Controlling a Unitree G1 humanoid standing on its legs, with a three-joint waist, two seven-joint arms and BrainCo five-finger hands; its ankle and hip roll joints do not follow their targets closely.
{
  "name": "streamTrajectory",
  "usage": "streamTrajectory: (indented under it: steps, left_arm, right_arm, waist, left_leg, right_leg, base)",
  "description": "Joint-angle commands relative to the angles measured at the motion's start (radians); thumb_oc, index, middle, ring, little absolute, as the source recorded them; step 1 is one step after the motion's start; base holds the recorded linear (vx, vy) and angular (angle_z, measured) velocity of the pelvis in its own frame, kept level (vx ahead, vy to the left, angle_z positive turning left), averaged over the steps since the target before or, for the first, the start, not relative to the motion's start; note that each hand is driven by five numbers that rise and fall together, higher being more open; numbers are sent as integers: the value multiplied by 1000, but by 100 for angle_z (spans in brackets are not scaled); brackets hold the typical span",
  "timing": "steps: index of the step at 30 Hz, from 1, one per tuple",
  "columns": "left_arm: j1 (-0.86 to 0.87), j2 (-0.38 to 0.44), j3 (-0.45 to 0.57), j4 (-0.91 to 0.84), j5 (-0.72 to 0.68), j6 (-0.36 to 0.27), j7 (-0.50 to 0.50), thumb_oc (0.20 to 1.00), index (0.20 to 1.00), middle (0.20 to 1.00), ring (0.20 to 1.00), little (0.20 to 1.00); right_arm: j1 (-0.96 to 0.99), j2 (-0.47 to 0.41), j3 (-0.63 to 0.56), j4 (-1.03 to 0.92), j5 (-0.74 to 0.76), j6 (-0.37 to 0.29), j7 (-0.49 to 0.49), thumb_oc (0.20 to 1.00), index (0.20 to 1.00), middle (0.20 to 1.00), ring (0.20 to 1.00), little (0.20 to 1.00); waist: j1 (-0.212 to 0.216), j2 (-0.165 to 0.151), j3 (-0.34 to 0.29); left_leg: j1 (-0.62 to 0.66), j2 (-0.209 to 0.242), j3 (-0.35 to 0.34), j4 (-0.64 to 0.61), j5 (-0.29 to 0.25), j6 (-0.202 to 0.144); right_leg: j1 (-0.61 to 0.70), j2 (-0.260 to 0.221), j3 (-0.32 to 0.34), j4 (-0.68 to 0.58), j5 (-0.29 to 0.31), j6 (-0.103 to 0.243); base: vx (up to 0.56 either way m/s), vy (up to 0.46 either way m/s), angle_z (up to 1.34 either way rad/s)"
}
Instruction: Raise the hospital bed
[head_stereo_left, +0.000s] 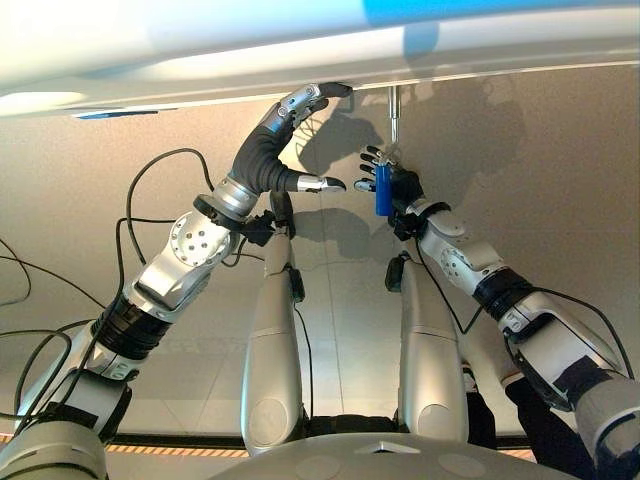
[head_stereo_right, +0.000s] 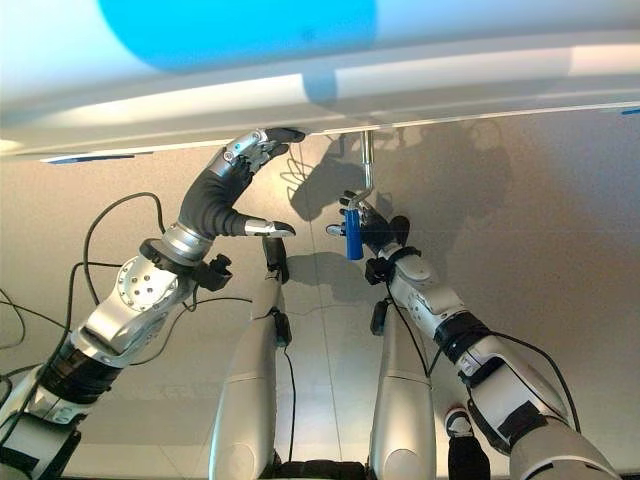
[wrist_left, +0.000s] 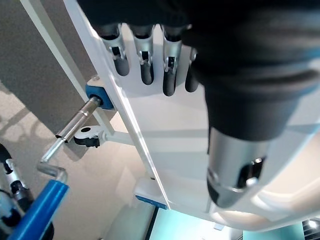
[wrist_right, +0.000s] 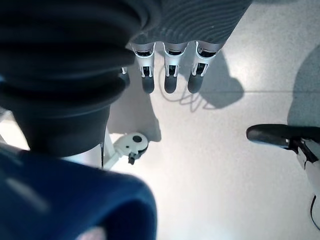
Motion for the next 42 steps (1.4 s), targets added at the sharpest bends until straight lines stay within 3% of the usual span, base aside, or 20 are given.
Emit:
streamTrajectory:
  steps: [1,8,15,19,24,28,29,30,32,33,34,36,37,39,40,41,42]
  left_arm:
    - [51,59,49,-180,6,-60,2,1000,1000,1000,1000,1000]
    - [63,89,54,-196,29,-62,8,1000,1000,1000,1000,1000]
    - [62,104,52,-200,19,-68,0,1000,1000,1000,1000,1000]
    - [57,127,58,-197,-28,-69,-23,1000,1000,1000,1000,1000]
    - [59,126,58,-196,-46,-71,-30,1000,1000,1000,1000,1000]
    - [61,124,47,-198,-57,-72,-34,1000,1000,1000,1000,1000]
    - [78,126,41,-198,-58,-71,-36,1000,1000,1000,1000,1000]
    - [64,134,47,-202,-55,-71,-35,1000,1000,1000,1000,1000]
    - [69,142,57,-209,-57,-72,-36,1000,1000,1000,1000,1000]
    - [84,148,55,-212,-57,-74,-36,1000,1000,1000,1000,1000]
    - [71,150,61,-213,-56,-74,-36,1000,1000,1000,1000,1000]
    - [96,154,58,-215,-51,-73,-39,1000,1000,1000,1000,1000]
    - [82,155,64,-216,-50,-73,-39,1000,1000,1000,1000,1000]
    - [84,166,68,-222,-42,-75,-36,1000,1000,1000,1000,1000]
    - [95,170,65,-225,-40,-76,-35,1000,1000,1000,1000,1000]
    - [82,176,72,-229,-40,-78,-35,1000,1000,1000,1000,1000]
    - [94,173,63,-229,-42,-82,-32,1000,1000,1000,1000,1000]
  right_arm:
    - [23,-8,28,-145,68,-8,55,1000,1000,1000,1000,1000]
    - [83,-125,37,-277,87,3,89,1000,1000,1000,1000,1000]
    - [105,-156,15,-224,30,3,83,1000,1000,1000,1000,1000]
    - [191,-149,-75,-191,-43,-19,37,1000,1000,1000,1000,1000]
    - [238,-163,-126,-177,-66,-24,30,1000,1000,1000,1000,1000]
    - [264,-194,-146,-170,-20,-27,46,1000,1000,1000,1000,1000]
    - [283,-200,-141,-172,-6,-26,49,1000,1000,1000,1000,1000]
    - [272,-211,-147,-178,3,-27,52,1000,1000,1000,1000,1000]
    - [283,-229,-149,-198,17,-26,63,1000,1000,1000,1000,1000]
    - [309,-254,-144,-222,34,-22,78,1000,1000,1000,1000,1000]
    - [296,-257,-151,-224,34,-22,78,1000,1000,1000,1000,1000]
    - [327,-302,-143,-285,55,-22,99,1000,1000,1000,1000,1000]
    - [314,-305,-150,-287,55,-22,99,1000,1000,1000,1000,1000]
    - [324,-334,-145,-347,85,-21,116,1000,1000,1000,1000,1000]
    - [337,-348,-131,-379,113,-20,127,1000,1000,1000,1000,1000]
    - [325,-361,-137,-405,131,-22,135,1000,1000,1000,1000,1000]
    - [326,-384,-111,-454,156,-16,153,1000,1000,1000,1000,1000]
  waist:
    - [13,-43,-21]
    - [5,-46,-21]
    - [2,-48,-21]
    - [-8,-73,-21]
    - [-5,-83,-21]
    - [-1,-84,-21]
    - [2,-82,-21]
    - [0,-83,-21]
    - [-1,-84,-21]
    - [0,-84,-21]
    - [-2,-85,-21]
    - [-2,-85,-21]
    - [-4,-86,-21]
    - [-4,-87,-21]
    - [-3,-86,-21]
    - [-4,-88,-21]
    - [0,-86,-21]
  left_leg:
    - [-34,-9,-15,71,-24,19]
    - [-33,-10,-11,76,-28,19]
    - [-26,-8,-7,67,-22,17]
    - [-10,-8,-5,56,-16,16]
    - [-14,-8,-9,61,-16,17]
    - [-19,-8,-11,63,-17,17]
    - [17,-4,-18,67,-49,10]
    - [-17,-5,-12,64,-18,16]
    - [-19,-5,-14,64,-18,15]
    - [14,-1,-20,69,-50,8]
    - [-22,-4,-14,65,-18,15]
    - [9,-1,-21,72,-50,9]
    - [-26,-4,-16,68,-19,16]
    - [-26,-3,-16,69,-19,15]
    - [9,0,-22,71,-50,8]
    - [-27,-3,-15,68,-18,15]
    - [7,0,-22,74,-51,8]
  right_leg:
    - [35,-27,10,36,-59,89]
    - [34,-30,13,37,-58,90]
    - [42,-31,11,28,-54,94]
    - [56,-28,15,16,-48,95]
    - [58,-25,9,16,-49,96]
    - [56,-23,7,19,-52,95]
    - [88,-21,10,30,-83,103]
    - [56,-23,6,23,-54,95]
    - [56,-23,7,23,-55,95]
    - [86,-22,10,33,-85,103]
    - [53,-24,6,25,-55,95]
    - [82,-23,8,36,-86,103]
    - [49,-26,4,27,-56,95]
    - [48,-26,3,29,-56,96]
    - [80,-23,6,38,-86,104]
    - [47,-26,2,30,-56,97]
    - [79,-24,6,40,-85,106]
  base:
    - [6,8,3]
    - [0,0,0]
    - [0,-7,0]
    - [0,-81,1]
    - [0,-6,1]
    - [18,-1,0]
    - [0,0,0]
    - [0,0,0]
    - [3,-1,1]
    - [0,0,0]
    - [0,0,0]
    - [0,0,0]
    - [0,0,0]
    - [5,-5,1]
    - [0,0,0]
    - [61,-13,1]
    - [-63,-9,1]
